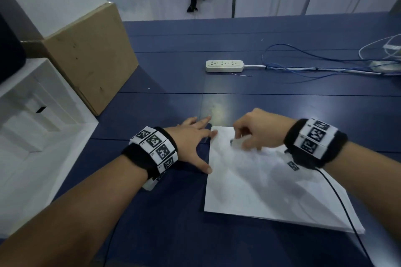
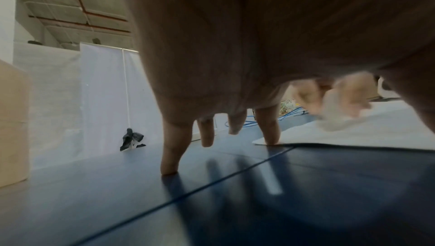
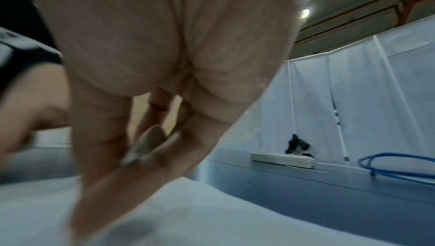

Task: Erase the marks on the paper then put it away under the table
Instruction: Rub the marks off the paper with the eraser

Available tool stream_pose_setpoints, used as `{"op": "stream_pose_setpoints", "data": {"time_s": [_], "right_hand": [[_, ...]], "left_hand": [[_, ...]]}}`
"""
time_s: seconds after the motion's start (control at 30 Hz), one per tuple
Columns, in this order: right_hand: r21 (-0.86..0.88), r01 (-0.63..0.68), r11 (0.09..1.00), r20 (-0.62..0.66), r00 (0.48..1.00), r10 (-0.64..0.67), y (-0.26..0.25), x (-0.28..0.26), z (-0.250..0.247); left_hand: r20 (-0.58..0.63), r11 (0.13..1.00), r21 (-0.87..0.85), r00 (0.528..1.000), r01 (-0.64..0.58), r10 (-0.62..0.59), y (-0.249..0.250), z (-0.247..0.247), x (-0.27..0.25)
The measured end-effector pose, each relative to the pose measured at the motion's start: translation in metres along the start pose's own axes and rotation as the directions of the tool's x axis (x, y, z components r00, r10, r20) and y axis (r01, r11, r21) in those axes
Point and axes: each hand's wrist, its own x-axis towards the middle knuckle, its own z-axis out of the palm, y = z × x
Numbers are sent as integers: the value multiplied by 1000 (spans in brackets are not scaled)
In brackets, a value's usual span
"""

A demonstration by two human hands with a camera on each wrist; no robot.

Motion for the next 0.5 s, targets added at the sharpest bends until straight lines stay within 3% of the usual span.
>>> {"op": "stream_pose_setpoints", "data": {"time_s": [0.1,0.2,0.3,0.37,0.47,0.5], "right_hand": [[48,57,997,224,972,-67,-11,-14,7],[7,-2,1000,32,999,1,0,2,-2],[32,-56,998,-125,990,60,8,12,-10],[40,-28,999,-37,999,29,5,2,-6],[76,34,997,233,971,-51,-12,-16,6],[68,41,997,246,968,-57,-14,-15,7]], "left_hand": [[-20,997,48,998,-53,54,2,-3,1],[-31,995,60,996,-83,85,4,-5,1],[-23,995,75,997,-65,67,6,-8,-2],[-14,995,74,998,-61,62,7,-8,0],[-11,996,59,998,-62,63,4,-5,2],[-11,997,52,998,-58,59,2,-5,2]]}}
